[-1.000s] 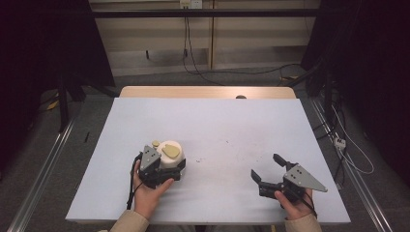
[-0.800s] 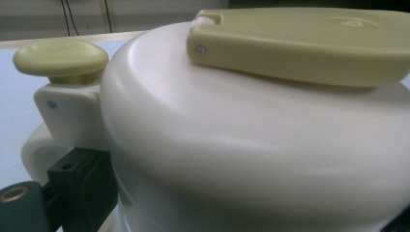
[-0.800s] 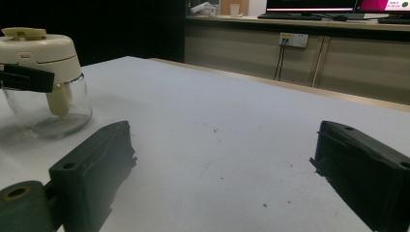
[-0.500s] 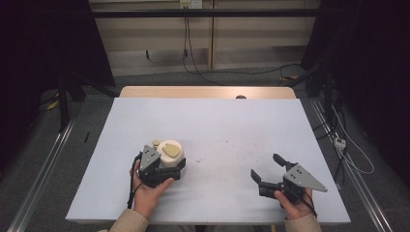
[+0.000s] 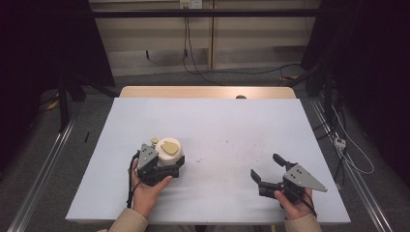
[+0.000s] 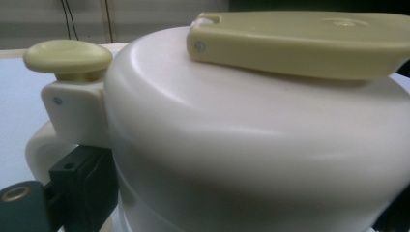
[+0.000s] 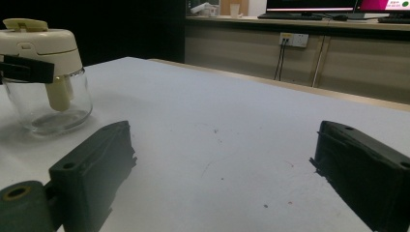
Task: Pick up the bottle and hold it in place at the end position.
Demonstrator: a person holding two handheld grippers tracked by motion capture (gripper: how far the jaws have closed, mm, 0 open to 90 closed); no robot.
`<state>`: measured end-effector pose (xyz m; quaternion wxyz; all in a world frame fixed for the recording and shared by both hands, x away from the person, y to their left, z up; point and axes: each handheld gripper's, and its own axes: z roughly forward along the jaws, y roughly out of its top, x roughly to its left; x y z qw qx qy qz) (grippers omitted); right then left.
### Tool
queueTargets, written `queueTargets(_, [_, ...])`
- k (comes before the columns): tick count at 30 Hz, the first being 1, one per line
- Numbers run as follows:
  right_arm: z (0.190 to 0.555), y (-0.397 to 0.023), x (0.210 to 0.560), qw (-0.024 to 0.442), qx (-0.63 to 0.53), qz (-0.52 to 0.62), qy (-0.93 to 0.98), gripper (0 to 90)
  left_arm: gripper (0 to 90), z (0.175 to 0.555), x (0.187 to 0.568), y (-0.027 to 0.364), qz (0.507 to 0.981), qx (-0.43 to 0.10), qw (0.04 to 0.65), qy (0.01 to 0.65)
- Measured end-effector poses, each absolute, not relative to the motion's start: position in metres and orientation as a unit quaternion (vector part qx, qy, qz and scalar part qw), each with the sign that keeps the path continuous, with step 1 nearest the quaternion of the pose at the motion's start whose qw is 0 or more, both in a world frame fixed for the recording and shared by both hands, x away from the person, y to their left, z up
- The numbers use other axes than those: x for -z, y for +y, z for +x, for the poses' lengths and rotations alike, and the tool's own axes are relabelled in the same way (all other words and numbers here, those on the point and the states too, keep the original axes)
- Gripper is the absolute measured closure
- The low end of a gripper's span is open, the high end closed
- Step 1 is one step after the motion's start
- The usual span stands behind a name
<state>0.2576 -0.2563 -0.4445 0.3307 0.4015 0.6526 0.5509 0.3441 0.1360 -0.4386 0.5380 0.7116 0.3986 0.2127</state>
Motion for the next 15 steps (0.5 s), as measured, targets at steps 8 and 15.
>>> queueTargets(8, [0.258,-0.256,0.444,0.332,-0.550,0.400,0.653,6.2,6.1,0.347,0.431,0.136,0.714,-0.209,0.543,0.390])
queueTargets(15, [0.258,-0.254,0.444,0.331,-0.550,0.399,0.655,6.2,6.1,0.350,0.426,0.131,0.724,-0.204,0.543,0.373])
